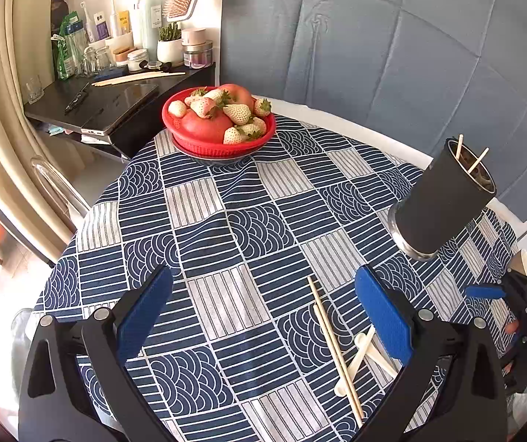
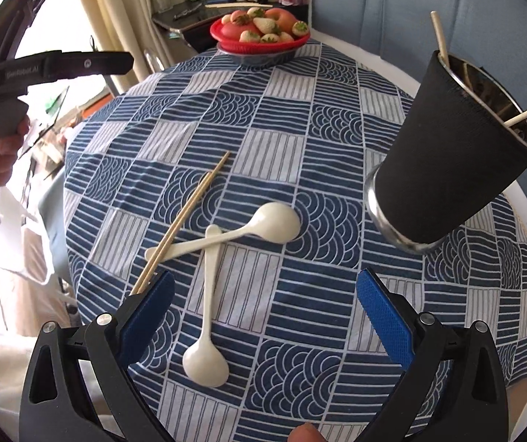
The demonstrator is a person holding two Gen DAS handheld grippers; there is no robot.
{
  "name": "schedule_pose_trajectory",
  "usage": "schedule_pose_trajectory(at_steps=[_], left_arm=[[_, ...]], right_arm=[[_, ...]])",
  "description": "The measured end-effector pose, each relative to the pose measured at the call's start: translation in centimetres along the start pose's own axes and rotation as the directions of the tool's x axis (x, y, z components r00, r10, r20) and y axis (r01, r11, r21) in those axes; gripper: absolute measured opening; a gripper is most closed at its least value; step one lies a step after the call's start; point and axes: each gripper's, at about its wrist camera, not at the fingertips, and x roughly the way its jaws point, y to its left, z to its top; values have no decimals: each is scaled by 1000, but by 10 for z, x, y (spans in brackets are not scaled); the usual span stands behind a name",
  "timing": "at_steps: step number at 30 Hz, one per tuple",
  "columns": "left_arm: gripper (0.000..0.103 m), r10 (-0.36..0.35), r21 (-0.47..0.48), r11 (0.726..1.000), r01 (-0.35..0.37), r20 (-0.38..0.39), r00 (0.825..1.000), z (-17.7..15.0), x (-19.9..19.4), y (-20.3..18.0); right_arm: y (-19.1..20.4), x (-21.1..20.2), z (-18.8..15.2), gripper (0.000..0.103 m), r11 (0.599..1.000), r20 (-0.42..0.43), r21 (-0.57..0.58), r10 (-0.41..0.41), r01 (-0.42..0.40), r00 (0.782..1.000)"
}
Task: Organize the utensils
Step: 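Move both open tools away from the holder toward the white spoons on the cloth, then close the right tool on the long white spoon lying on the cloth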
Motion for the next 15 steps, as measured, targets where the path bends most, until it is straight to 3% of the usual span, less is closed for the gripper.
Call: schedule_pose_trajectory(at_steps=[8, 13, 15], left_arm=[[97, 0, -5, 1000, 0, 10, 1000, -13, -4, 24], [97, -4, -9, 1000, 4, 5, 1000, -18, -6, 36], [97, -5, -7, 1000, 5, 3, 1000, -18, -5, 38]], right_arm=[[27, 38, -20, 95, 1000, -123, -27, 0, -3, 992], [26, 66, -36, 95, 1000, -233, 19, 1, 3, 972], [32, 68, -41, 97, 999, -227, -8, -46, 45, 973]])
